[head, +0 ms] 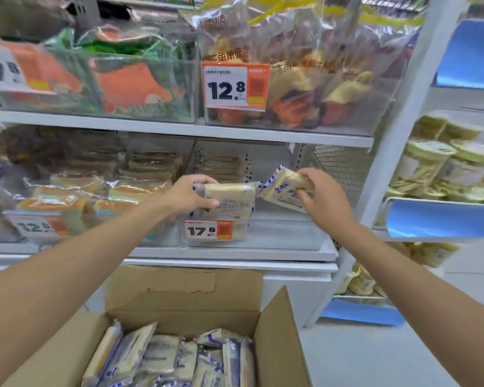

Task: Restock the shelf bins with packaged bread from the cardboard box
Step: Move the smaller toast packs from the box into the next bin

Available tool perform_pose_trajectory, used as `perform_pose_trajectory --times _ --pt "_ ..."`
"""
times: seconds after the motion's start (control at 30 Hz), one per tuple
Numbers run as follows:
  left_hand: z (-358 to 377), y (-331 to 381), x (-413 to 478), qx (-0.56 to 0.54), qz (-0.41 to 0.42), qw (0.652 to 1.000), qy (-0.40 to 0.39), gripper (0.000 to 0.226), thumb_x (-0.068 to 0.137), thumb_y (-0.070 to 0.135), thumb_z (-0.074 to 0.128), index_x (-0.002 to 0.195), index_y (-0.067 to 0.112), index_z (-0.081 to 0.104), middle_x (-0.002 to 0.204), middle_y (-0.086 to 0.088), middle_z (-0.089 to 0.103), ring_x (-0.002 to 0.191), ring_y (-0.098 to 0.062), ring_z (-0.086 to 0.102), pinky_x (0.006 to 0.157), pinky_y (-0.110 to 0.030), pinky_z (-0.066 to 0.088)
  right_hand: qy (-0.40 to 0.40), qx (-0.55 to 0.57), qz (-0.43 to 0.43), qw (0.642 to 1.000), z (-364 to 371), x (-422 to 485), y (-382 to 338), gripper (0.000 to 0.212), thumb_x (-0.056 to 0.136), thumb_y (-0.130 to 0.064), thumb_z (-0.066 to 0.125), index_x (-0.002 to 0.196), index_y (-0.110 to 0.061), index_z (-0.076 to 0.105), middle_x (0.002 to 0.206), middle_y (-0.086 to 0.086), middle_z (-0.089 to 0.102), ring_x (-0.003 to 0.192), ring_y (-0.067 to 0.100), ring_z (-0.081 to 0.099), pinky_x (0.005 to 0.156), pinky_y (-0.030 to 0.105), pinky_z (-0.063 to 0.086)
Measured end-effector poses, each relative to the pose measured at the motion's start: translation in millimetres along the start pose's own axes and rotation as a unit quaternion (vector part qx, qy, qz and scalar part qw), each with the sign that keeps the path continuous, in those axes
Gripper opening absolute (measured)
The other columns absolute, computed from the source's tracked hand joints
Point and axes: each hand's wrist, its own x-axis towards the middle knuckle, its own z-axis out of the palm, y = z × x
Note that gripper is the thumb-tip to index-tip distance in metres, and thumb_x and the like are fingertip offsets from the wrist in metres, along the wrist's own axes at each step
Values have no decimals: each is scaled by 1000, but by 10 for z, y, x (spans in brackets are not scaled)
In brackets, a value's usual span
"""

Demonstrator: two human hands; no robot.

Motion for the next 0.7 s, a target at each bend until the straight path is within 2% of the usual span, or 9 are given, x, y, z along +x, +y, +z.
perform_pose_trajectory --times 0.1,0.17,0.23,0.3,0.37,0.43,0.53,0.63,0.7 --pt "-38 -12 16 223 26 974 -10 45 72 15 85 113 21 67 110 3 66 93 -9 62 82 -25 45 8 -2 -7 1000 95 45 48 32 89 -12 64 120 -13 58 111 4 62 102 24 57 83 34 43" --pt "-56 66 24 386 79 919 -3 78 72 20 83 141 24 47 141 3 50 126 -17 49 102 -30 41 18 3 5 1000 148 93 90 32 88 -13 65 119 -13 58 111 3 62 101 24 57 82 34 43" --pt "41 183 32 446 153 882 -1 85 80 25 73 152 26 29 156 3 32 142 -18 32 114 -33 30 21 7 17 1000 200 138 117 32 87 -13 65 118 -12 58 110 4 63 101 25 57 82 33 43" --pt "252 222 78 461 202 863 -40 73 93 39 56 155 24 22 161 2 23 147 -15 22 119 -34 17 14 13 32 999 254 163 118 31 87 -12 65 117 -12 58 110 4 63 100 24 57 81 34 44" --pt "431 120 120 503 181 841 -85 66 100 54 32 156 23 15 163 2 16 150 -14 12 122 -40 7 -3 21 46 999 311 157 111 30 87 -12 64 116 -13 59 110 3 63 99 22 57 81 33 44" --pt "416 -70 125 548 160 817 -85 73 97 62 16 157 22 10 164 1 11 151 -15 9 122 -42 4 -17 27 52 998 364 138 144 29 86 -12 65 115 -13 59 108 2 63 97 21 57 80 33 45" --pt "221 -313 12 544 157 820 -84 88 85 73 1 157 21 -3 164 2 -2 151 -12 1 123 -39 3 -24 40 53 997 422 93 217 28 84 -11 67 112 -13 60 104 2 64 93 21 58 78 34 46" --pt "165 -314 -137 558 153 806 -123 97 78 78 -5 156 20 -6 164 0 -3 151 -13 1 123 -38 1 -25 58 65 996 473 60 257 27 84 -11 67 110 -13 60 101 1 64 89 19 57 75 31 44" --pt "268 -162 -104 552 136 813 -126 96 81 76 2 157 19 7 164 -1 9 151 -18 8 122 -43 4 -23 64 67 995 487 55 258 27 85 -11 67 111 -13 61 101 1 64 87 15 55 74 29 42"
